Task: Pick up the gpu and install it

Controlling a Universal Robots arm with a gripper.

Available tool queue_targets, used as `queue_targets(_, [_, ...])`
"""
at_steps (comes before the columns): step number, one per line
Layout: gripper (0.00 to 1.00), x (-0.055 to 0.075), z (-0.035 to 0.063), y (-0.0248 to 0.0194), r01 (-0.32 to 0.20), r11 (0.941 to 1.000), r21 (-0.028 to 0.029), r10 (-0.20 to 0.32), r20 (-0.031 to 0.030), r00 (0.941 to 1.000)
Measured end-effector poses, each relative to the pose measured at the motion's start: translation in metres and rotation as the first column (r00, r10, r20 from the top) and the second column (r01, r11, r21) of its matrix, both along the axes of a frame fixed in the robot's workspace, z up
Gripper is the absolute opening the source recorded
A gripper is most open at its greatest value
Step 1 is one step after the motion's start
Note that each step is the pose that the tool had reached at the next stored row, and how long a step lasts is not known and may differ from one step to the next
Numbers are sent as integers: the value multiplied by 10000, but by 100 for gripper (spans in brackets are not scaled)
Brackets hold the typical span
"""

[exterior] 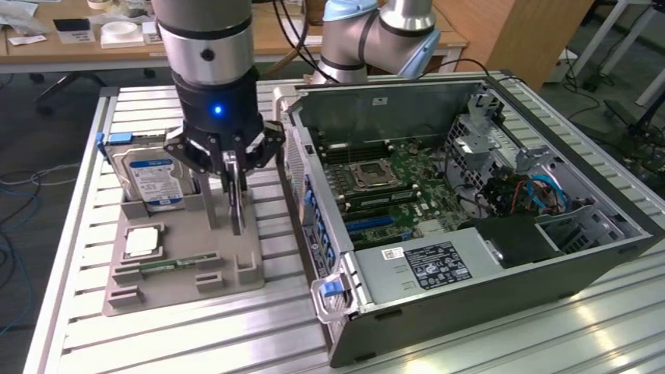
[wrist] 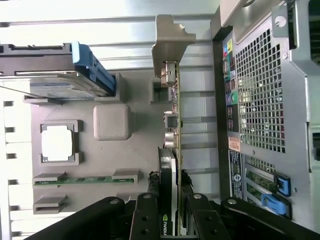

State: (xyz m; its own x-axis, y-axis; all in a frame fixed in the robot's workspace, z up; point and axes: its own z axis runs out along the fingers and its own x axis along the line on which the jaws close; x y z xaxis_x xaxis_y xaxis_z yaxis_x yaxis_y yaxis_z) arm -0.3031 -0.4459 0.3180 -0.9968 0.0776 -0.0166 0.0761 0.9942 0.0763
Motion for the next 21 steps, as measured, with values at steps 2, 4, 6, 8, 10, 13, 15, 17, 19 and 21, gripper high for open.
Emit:
queue_targets(2, [27, 0, 58, 0, 0, 10000, 0, 0, 1, 10000])
queue_targets(4, [27, 0, 116, 0, 0, 10000, 0, 0, 0, 10000])
queue_targets(6, [27, 0, 199, 0, 0, 10000, 1, 0, 1, 10000])
queue_targets(8, [27, 0, 254, 0, 0, 10000, 0, 0, 1, 10000])
queue_targets(10, [27, 0, 309, 0, 0, 10000, 0, 0, 0, 10000])
queue_targets(13, [27, 0, 383, 0, 0, 10000, 0, 0, 0, 10000])
queue_targets(15, [27, 0, 416, 0, 0, 10000, 1, 0, 2, 10000])
queue_targets(17, [27, 0, 432, 0, 0, 10000, 1, 0, 3, 10000])
queue_targets(19, [27, 0, 431, 0, 0, 10000, 2, 0, 3, 10000])
queue_targets(21, [27, 0, 432, 0, 0, 10000, 0, 0, 1, 10000])
